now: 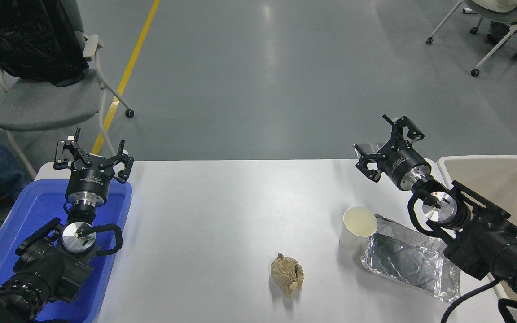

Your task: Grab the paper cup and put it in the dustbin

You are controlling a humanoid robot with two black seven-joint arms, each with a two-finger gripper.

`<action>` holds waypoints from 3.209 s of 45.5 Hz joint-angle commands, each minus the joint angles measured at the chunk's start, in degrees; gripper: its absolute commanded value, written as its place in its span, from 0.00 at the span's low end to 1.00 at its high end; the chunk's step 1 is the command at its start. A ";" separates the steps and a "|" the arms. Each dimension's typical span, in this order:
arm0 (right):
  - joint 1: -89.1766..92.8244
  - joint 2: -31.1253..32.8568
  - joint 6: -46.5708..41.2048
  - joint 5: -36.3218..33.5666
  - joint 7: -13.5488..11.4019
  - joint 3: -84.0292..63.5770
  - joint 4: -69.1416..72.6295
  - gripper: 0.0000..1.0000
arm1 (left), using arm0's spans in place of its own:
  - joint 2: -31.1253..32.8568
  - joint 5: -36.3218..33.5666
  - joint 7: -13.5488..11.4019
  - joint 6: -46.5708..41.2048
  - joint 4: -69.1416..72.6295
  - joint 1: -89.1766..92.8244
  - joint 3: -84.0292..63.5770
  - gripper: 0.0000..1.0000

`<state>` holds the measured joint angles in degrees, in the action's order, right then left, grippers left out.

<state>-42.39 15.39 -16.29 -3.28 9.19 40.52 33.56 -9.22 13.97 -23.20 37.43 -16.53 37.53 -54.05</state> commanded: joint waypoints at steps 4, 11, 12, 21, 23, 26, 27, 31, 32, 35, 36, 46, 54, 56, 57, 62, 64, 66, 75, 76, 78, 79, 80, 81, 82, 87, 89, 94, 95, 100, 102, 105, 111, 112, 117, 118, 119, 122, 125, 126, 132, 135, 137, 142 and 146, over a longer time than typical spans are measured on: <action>-2.96 3.41 2.84 8.73 -0.49 -1.76 3.79 1.00 | -0.01 0.00 0.00 0.01 0.00 0.00 0.09 0.99; -7.35 9.12 2.85 8.99 -0.58 -14.14 5.99 1.00 | -0.01 0.00 0.00 0.01 0.00 0.00 0.00 0.99; -7.79 9.83 2.85 8.99 -0.49 -15.89 6.51 1.00 | -0.01 0.00 0.00 0.01 0.00 0.00 0.00 0.99; -14.38 14.14 2.76 8.99 -0.49 -30.66 7.84 1.00 | -0.01 0.00 0.00 0.01 0.00 0.00 0.00 0.99; -15.96 14.93 2.85 8.99 -0.49 -32.95 7.84 1.00 | -0.01 0.00 0.00 0.01 0.00 0.00 0.09 0.99; -17.81 16.07 2.76 8.99 -0.49 -36.20 8.36 1.00 | -0.01 0.00 0.00 0.01 0.00 0.00 0.09 0.99; -18.42 16.42 2.76 8.99 -0.49 -37.26 8.71 1.00 | -0.01 0.00 0.00 0.01 0.09 0.00 0.09 0.99; -21.32 18.00 2.58 9.17 -0.49 -42.18 10.82 1.00 | -0.01 0.00 0.00 0.01 0.00 0.00 0.09 0.99; -22.11 18.35 2.58 9.43 -0.49 -43.32 11.35 1.00 | -0.01 0.00 0.00 0.01 0.00 0.00 0.09 0.99; -24.31 19.32 2.58 11.01 -0.49 -46.57 12.93 1.00 | -0.01 0.00 0.00 0.01 0.00 0.00 0.09 0.99; -25.01 19.59 2.58 11.89 -0.49 -47.63 13.46 1.00 | -0.01 0.00 0.00 0.01 0.00 0.00 0.09 0.99; -32.65 22.22 2.23 19.97 -0.49 -57.65 17.68 1.00 | -0.01 0.00 0.00 0.01 0.00 0.00 0.09 0.99; -42.41 23.28 2.05 22.35 -0.32 -70.22 22.16 1.00 | -0.01 0.00 0.09 0.01 0.00 0.00 0.09 0.99; -44.61 23.46 2.05 22.97 -0.23 -73.03 23.30 1.00 | -0.01 -0.09 0.00 0.01 0.00 0.00 0.09 0.99; -45.66 23.46 2.05 23.32 -0.23 -74.35 23.92 1.00 | -0.01 0.00 0.00 0.01 0.00 0.00 0.09 0.99; -50.85 23.46 2.05 24.37 -0.14 -80.24 27.43 1.00 | -0.01 0.00 0.00 0.01 0.00 0.00 0.09 0.99; -52.96 23.46 2.05 24.37 -0.05 -82.35 29.10 1.00 | -0.01 0.00 0.00 0.01 0.00 0.00 0.09 0.99; -55.15 23.37 2.05 24.46 -0.05 -84.63 31.03 1.00 | -0.01 0.00 0.00 0.01 0.00 0.00 0.09 0.99; -65.79 22.23 1.97 25.87 -0.14 -94.30 40.26 1.00 | -0.01 0.00 0.09 0.01 0.00 0.00 0.09 0.99; -66.76 21.96 1.97 26.30 -0.14 -95.09 41.14 1.00 | -0.01 0.00 0.00 0.01 0.00 0.00 0.09 0.99; -68.43 21.26 1.97 26.92 -0.05 -96.50 42.55 1.00 | -0.01 0.00 0.00 0.01 0.00 0.00 0.09 0.99; -69.13 20.82 1.97 27.10 -0.05 -97.20 43.34 1.00 | -0.01 0.00 0.00 0.01 0.00 0.00 0.09 0.99; -69.84 20.30 1.97 27.19 -0.05 -97.91 43.95 1.00 | -0.01 0.00 0.00 0.01 0.00 0.00 0.09 0.99; -70.54 19.68 1.97 27.27 -0.05 -98.52 44.57 1.00 | -0.01 0.00 0.00 0.01 0.00 0.00 0.09 0.99; -71.24 19.15 1.97 27.28 -0.05 -99.31 45.27 1.00 | -0.01 0.00 0.00 0.01 0.09 0.00 0.09 0.99; -75.02 16.34 1.62 27.19 -0.05 -101.95 48.00 1.00 | -0.01 0.00 0.00 0.01 0.00 0.00 0.09 0.99; -76.34 15.29 0.92 27.19 -0.05 -102.66 49.14 1.00 | -0.01 0.00 0.09 0.01 0.00 0.00 0.09 0.99; -79.33 13.35 -1.19 27.19 -0.05 -104.24 51.78 1.00 | -0.01 0.00 0.00 0.01 0.09 0.00 0.09 0.99; -79.77 12.91 -1.55 27.19 -0.05 -104.50 52.13 1.00 | -0.01 0.00 0.00 0.01 0.00 0.00 0.09 0.99; -81.44 11.50 -3.65 27.01 0.04 -105.65 54.06 1.00 | -0.01 0.00 0.00 0.01 0.00 0.00 0.09 0.99; -82.41 11.07 -5.23 26.92 0.04 -105.82 54.94 1.00 | -0.01 0.00 0.00 0.01 0.00 0.00 0.09 0.99; -84.16 10.27 -8.04 26.75 0.04 -106.00 55.91 1.00 | -0.01 0.00 0.00 0.01 0.09 0.00 0.09 0.99; -87.33 8.61 -14.02 26.31 0.04 -106.88 56.62 1.00 | -0.01 0.00 0.00 0.01 0.09 0.00 0.09 0.99; -88.03 8.25 -14.81 26.31 0.04 -106.97 56.79 1.00 | -0.01 0.00 0.00 -0.07 0.00 0.00 0.09 0.99; -91.11 6.94 -19.91 26.13 0.04 -107.23 57.32 1.00 | -0.01 0.00 0.00 -0.07 0.00 0.00 0.09 0.99; -91.46 6.67 -21.05 25.96 0.04 -107.23 57.41 1.00 | -0.01 0.00 0.00 -0.07 0.00 0.00 0.09 0.99; -91.81 6.49 -22.28 25.52 0.04 -107.23 57.49 1.00 | -0.01 0.00 0.00 -0.07 0.00 0.00 0.09 0.99; -92.78 5.27 -27.03 21.84 -0.05 -107.40 57.50 1.00 | -0.01 0.00 0.00 -0.07 0.00 0.00 0.09 0.99; -93.48 3.34 -28.71 18.76 -0.05 -108.90 57.50 1.00 | -0.01 0.00 0.00 -0.07 0.00 0.00 0.09 0.99; -93.83 2.81 -28.71 17.97 -0.05 -109.34 57.50 1.00 | -0.01 0.00 0.00 -0.07 0.00 0.00 0.09 0.99; -95.77 0.61 -28.71 16.29 -0.14 -111.80 57.50 1.00 | -0.01 0.00 0.00 -0.07 0.00 0.00 0.09 0.99; -96.82 0.17 -28.71 15.50 -0.05 -112.94 57.76 1.00 | -0.01 0.00 0.00 -0.07 0.00 0.00 0.09 0.99; -97.44 0.25 -28.71 14.89 -0.05 -113.21 57.93 1.00 | -0.01 0.00 0.00 -0.07 0.00 0.00 0.09 0.99; -97.79 0.25 -28.71 12.08 0.04 -113.30 58.20 1.00 | -0.01 0.00 0.00 -0.07 0.09 0.00 0.09 0.99; -97.88 0.25 -28.71 11.63 0.04 -113.65 58.46 1.00 | -0.01 0.00 0.00 -0.07 0.00 0.00 0.09 0.99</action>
<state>-138.61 16.71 -43.88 11.89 9.16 -71.51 91.35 -9.23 13.98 -23.21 37.35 -16.52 37.53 -53.96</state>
